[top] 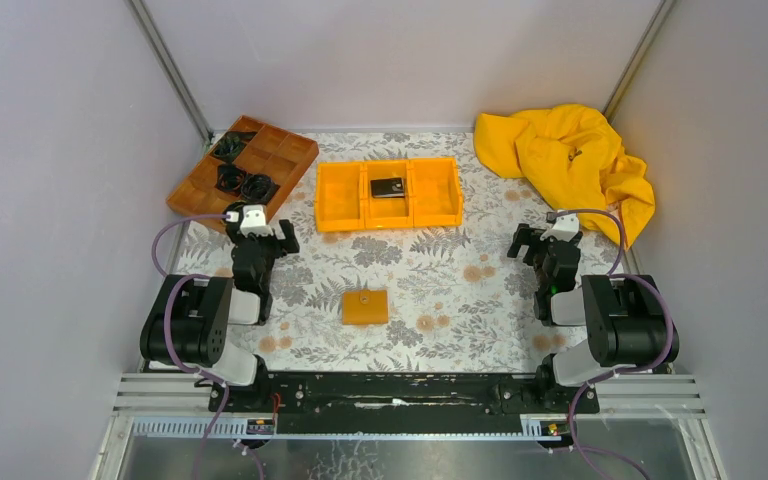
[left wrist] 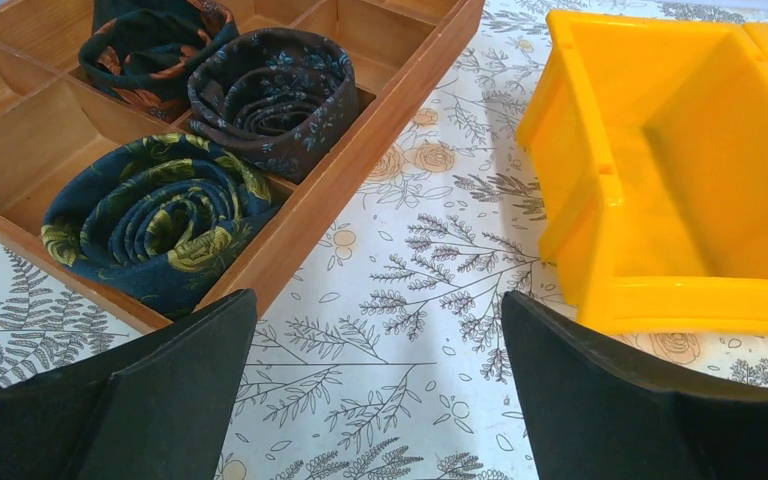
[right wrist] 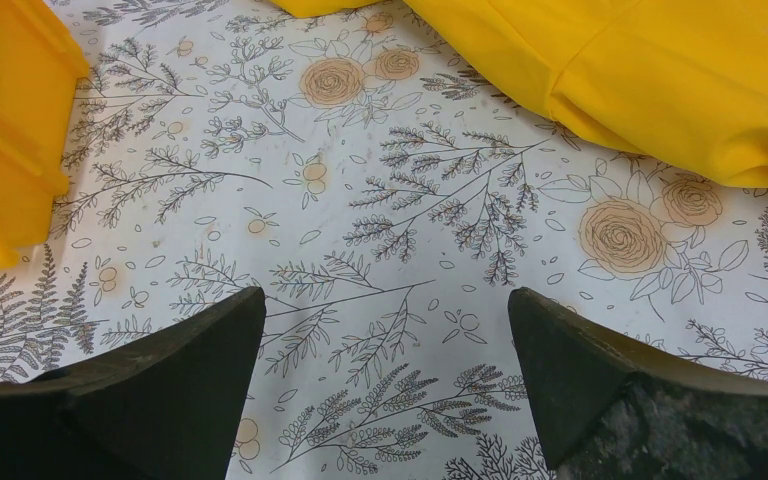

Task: Take the credit cards out of the card holder

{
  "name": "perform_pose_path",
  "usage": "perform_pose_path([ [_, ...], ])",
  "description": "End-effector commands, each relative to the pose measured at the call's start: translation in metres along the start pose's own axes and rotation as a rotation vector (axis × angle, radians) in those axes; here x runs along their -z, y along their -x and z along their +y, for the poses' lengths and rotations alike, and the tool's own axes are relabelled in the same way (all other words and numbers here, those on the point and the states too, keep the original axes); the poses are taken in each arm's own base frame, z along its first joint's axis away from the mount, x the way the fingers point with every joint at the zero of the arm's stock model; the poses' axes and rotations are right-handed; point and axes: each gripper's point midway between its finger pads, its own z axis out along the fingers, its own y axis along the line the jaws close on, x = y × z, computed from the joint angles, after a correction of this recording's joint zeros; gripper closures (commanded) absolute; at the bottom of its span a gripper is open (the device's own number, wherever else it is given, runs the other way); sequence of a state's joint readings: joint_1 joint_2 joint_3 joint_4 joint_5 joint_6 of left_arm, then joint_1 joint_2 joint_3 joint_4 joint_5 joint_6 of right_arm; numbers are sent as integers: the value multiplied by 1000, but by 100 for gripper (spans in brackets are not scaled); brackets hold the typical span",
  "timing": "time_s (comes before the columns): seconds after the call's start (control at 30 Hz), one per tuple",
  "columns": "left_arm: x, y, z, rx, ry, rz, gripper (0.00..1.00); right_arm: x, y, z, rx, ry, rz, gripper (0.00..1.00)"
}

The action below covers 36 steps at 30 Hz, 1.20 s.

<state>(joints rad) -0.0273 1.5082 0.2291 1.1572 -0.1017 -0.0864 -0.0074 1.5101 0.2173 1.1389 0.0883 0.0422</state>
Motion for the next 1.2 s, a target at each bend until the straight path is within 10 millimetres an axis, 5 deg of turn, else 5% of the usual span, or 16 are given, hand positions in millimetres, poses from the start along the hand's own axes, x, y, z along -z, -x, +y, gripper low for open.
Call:
perform_pose_path([
  [0.0,-4,8,-6,-26,-27,-23,0,-3,19,2,-6,-1,-70,1],
  [0.43,-4,8,-6,-24,-31,-26,0,-3,18,2,-6,-1,-68,1],
  [0.67,14,49,6,35,130,-49,0,-4,17,2,-8,2,-62,1],
  [0.8,29,88,-45,169,13,-17,0,7,27,8,17,36,-94,1],
  [0.9,66,128,-95,158,-142,-127,0,15,61,26,-58,79,-30,1],
  [1.03,111,162,-133,139,-271,-205,0,43,113,95,-208,395,-32,1],
  [1.17,125,150,-172,195,-430,-181,0,68,146,146,-163,528,-41,1],
])
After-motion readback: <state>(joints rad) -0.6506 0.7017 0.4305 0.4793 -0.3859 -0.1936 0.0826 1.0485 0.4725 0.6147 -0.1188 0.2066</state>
